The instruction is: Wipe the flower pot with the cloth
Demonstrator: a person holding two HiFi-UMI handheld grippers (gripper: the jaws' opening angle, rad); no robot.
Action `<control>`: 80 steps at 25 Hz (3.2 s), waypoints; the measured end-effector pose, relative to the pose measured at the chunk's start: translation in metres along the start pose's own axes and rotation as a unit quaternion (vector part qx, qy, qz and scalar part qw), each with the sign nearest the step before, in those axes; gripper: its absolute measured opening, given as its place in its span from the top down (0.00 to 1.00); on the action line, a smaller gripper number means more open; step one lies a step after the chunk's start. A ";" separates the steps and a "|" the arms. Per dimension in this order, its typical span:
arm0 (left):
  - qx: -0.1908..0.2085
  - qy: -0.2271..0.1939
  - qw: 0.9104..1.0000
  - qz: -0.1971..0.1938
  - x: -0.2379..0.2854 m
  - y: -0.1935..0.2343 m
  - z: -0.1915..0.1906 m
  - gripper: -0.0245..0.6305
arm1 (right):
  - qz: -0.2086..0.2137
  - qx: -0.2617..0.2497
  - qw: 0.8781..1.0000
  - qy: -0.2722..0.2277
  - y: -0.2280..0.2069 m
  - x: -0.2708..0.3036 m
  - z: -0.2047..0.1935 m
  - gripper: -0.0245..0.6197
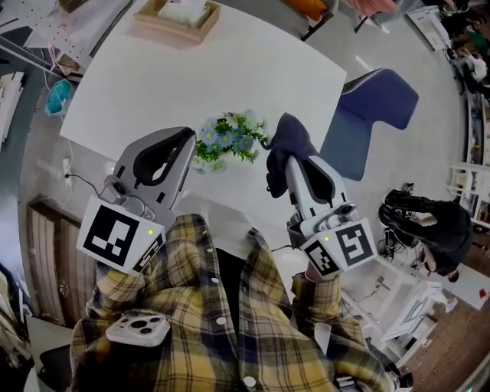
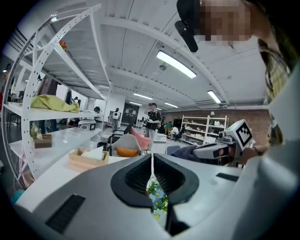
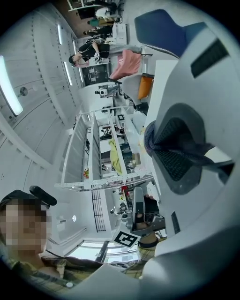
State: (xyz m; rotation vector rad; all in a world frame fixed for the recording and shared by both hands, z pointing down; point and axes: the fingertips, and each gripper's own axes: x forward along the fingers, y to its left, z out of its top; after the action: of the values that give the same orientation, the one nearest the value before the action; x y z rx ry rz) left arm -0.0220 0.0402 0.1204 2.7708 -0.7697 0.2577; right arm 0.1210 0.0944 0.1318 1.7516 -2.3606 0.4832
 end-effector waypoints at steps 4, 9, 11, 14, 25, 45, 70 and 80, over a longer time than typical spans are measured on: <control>0.002 0.019 1.000 0.007 0.001 0.009 -0.022 0.95 | -0.008 0.010 1.000 0.022 -0.006 0.003 -0.022 0.92; -0.013 0.037 0.999 0.011 0.002 0.015 -0.050 0.95 | -0.020 0.029 0.997 0.065 -0.017 -0.002 -0.062 0.92; -0.019 0.046 0.999 0.009 0.005 0.016 -0.064 0.94 | -0.020 0.036 0.996 0.085 -0.019 -0.001 -0.081 0.92; -0.023 0.061 0.998 0.006 0.006 0.015 -0.085 0.91 | -0.013 0.046 0.992 0.115 -0.015 0.003 -0.110 0.92; -0.026 0.091 0.995 -0.029 0.011 0.009 -0.140 0.61 | 0.022 0.075 0.983 0.164 -0.016 0.036 -0.175 0.92; 0.066 0.155 0.983 -0.067 0.062 0.015 -0.229 0.39 | 0.039 0.092 0.981 0.168 -0.017 0.063 -0.191 0.92; 0.151 0.177 0.968 -0.091 0.083 0.022 -0.238 0.39 | 0.075 0.104 0.977 0.172 -0.019 0.096 -0.193 0.92; 0.167 0.187 0.961 -0.121 0.082 0.025 -0.239 0.39 | 0.124 0.106 0.970 0.182 -0.026 0.108 -0.189 0.92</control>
State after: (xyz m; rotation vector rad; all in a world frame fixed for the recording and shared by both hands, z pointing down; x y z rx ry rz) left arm 0.0095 0.0492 0.3720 2.9449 -0.3100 0.9022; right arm 0.1019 0.0566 0.3474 1.2994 -2.3296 1.0326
